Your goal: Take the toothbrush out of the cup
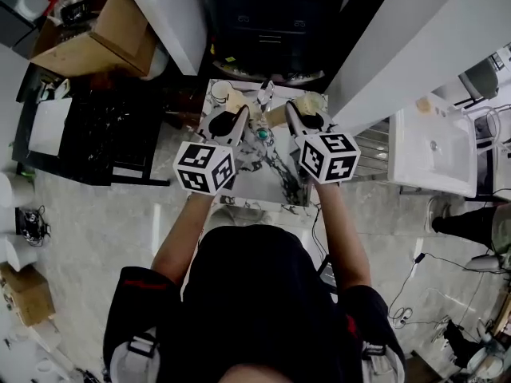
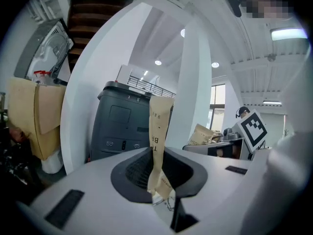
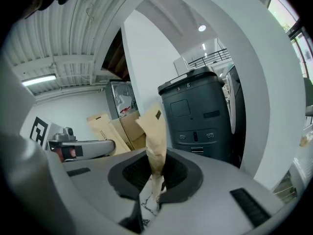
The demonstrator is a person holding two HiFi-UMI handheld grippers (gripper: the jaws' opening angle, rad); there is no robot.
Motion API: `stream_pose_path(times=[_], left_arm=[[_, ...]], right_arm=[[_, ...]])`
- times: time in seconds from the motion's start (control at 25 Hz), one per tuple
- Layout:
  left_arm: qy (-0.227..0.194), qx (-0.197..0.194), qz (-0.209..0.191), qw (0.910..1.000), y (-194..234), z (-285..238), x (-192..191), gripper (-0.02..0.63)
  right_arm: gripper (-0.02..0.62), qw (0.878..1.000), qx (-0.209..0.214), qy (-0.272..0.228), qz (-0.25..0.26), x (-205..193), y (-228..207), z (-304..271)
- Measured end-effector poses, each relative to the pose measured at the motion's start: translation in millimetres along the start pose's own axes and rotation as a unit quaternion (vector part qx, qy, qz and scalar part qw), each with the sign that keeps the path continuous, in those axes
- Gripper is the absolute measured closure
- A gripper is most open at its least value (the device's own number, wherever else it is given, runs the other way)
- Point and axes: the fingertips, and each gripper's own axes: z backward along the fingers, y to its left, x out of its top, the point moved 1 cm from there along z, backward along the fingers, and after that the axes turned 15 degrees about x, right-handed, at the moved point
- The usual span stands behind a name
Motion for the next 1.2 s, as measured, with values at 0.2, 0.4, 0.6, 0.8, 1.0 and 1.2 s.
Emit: stream_pose_path(times=[0.2,0.4,0.6,0.8,1.0,1.2], left_arm=[[-0.009,0.011,0.004,0.9999,-12.7,11.7,-1.4,0.549],[-0.019,0.006,0.015,0.9997,-18.2,21.1,3.7,0.549],[-0.027,0.005,0.016,0.9995,-11.1,34.1,6.3,0.549],[-0.035,0.002,0.025,0.9991,-0.1,53.2,9.1,0.549],[-0.039,-0.011,0.027,0.9988,17.0,83.0,12.3,0.549],[-0.039,-0.023,0.014,0.9989,31.3,113.4,11.9,0.549]], right_arm=[[0.538,1.0,0.008,-0.001,0.006,1.3,-2.1,12.2],[0.538,1.0,0.007,-0.008,0.011,7.9,0.5,19.0],[0.538,1.0,0.01,-0.008,0.018,5.4,19.6,15.7],[0.538,1.0,0.007,-0.008,0.027,3.2,45.0,10.3],[0.538,0.999,0.001,-0.022,0.041,3.3,86.2,3.4],[0.538,0.998,-0.012,-0.036,0.042,-0.6,122.9,3.8]])
